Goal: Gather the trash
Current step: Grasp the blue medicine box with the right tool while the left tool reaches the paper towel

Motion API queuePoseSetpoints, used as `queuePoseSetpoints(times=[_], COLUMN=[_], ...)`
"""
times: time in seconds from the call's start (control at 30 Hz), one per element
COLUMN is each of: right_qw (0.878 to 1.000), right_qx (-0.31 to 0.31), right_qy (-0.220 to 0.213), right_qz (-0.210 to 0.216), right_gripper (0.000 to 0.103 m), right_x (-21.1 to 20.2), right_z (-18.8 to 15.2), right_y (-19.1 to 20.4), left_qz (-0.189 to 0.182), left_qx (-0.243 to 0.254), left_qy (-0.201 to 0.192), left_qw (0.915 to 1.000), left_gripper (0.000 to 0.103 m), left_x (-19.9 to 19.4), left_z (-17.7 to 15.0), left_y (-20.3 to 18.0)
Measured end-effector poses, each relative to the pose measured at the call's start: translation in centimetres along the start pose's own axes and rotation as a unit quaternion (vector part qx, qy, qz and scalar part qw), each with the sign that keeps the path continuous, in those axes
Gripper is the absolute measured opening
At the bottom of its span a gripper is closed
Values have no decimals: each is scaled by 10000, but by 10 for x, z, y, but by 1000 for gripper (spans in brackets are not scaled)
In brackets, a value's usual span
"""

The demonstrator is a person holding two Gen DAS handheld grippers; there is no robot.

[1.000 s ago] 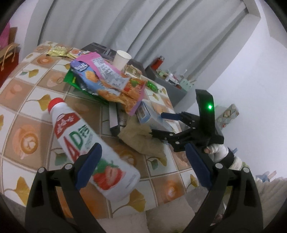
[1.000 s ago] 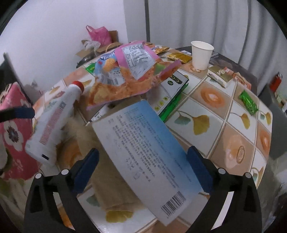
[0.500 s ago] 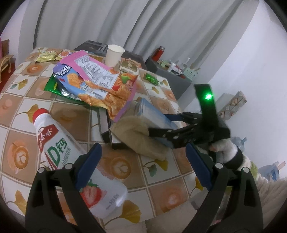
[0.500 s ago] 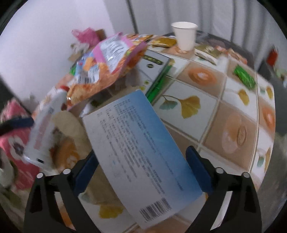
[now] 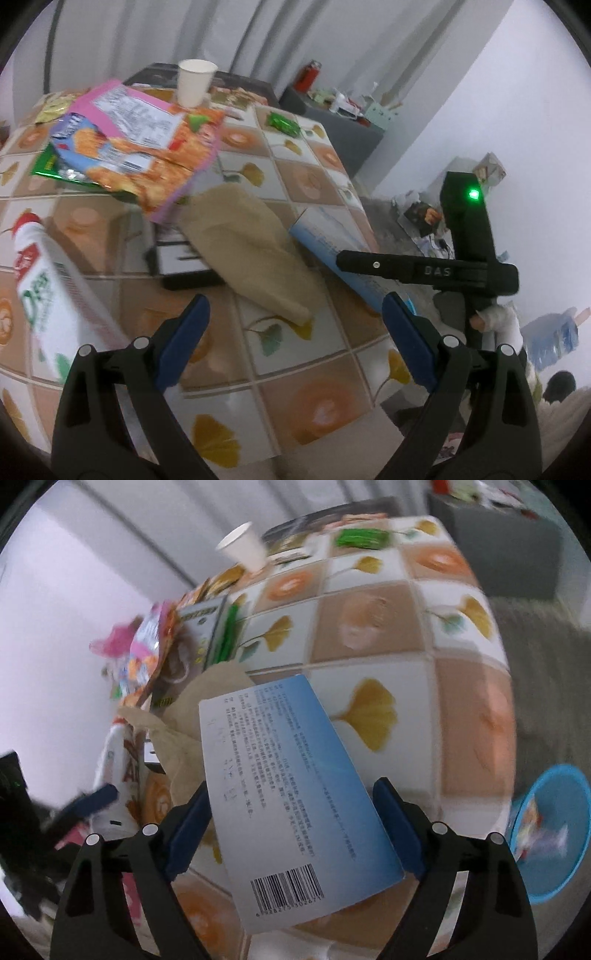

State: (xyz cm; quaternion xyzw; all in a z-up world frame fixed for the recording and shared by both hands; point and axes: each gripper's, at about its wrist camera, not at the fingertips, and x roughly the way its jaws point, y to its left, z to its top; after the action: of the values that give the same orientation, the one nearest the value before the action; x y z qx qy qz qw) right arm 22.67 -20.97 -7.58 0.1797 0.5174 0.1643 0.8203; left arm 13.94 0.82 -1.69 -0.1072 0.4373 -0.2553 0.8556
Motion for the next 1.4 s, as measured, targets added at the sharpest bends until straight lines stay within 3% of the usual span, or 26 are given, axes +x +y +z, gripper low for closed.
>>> queuePoseSetpoints(times=[0.1, 0.2, 0.37, 0.47, 0.53, 0.7, 0.8, 1.07, 1.2, 1.3, 1.4], right_qw=[9994, 9983, 9978, 9977, 9976, 9976, 9975, 9977, 9980, 9981, 9976], right_qx=[43, 177, 351, 383, 383, 383, 409, 391, 265, 134, 55], right_qy=[-178, -305, -404, -433, -453, -477, -487, -449, -381, -339, -346], right_qz=[-310, -461, -402, -363, -354, -333, -305, -313, -420, -503, -590], right_gripper=[83, 80, 80, 79, 79, 79, 79, 79, 79, 79, 81], right_x=[-11, -19, -25, -25, -25, -26, -27, -29, -27, -27, -29], right_z=[-17, -29, -34, -35, -37, -37, -37, -40, -39, -39, -38], right_y=[-4, -12, -27, -29, -30, -30, -31, -29, -24, -20, -16], left_qz=[174, 630, 1359, 1732, 1865, 1772, 1593, 399, 338, 341, 560], left_qx=[134, 476, 1189, 1306, 1345, 1398, 1416, 1245, 1185, 1191, 1207], left_qy=[77, 16, 97, 355, 269, 267, 316, 937, 782, 487, 331], left_qw=[9997, 9969, 9835, 9755, 9728, 9738, 9765, 9870, 9893, 9911, 9905], left_gripper=[90, 90, 79, 64, 60, 26, 15, 17, 55, 67, 70], left_x=[11, 27, 68, 93, 98, 95, 88, 52, 34, 20, 20], left_z=[-3, -4, -4, -7, -8, -7, -14, -54, -60, -58, -53], left_y=[-9, -24, -47, -47, -49, -54, -54, -51, -49, -53, -53])
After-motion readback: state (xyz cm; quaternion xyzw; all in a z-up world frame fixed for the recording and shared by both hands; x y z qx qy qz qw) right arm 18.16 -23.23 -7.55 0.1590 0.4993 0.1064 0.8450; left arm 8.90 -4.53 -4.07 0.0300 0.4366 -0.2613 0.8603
